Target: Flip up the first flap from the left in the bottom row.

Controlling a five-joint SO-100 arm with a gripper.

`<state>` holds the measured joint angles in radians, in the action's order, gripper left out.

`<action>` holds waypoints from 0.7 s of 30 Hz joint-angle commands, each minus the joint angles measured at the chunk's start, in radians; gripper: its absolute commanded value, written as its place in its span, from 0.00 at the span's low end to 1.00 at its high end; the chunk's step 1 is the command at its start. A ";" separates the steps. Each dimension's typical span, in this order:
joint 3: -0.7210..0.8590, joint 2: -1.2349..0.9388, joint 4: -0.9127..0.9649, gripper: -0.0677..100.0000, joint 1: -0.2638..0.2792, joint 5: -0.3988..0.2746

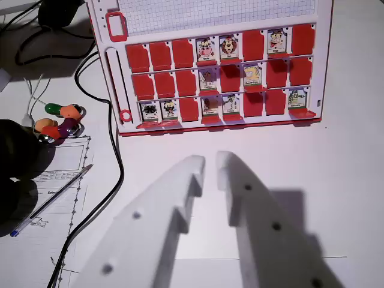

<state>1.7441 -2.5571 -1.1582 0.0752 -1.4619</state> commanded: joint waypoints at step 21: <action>-0.080 -0.006 0.023 0.02 0.012 0.003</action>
<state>1.7441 -2.5571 -1.1582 0.0874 -1.4619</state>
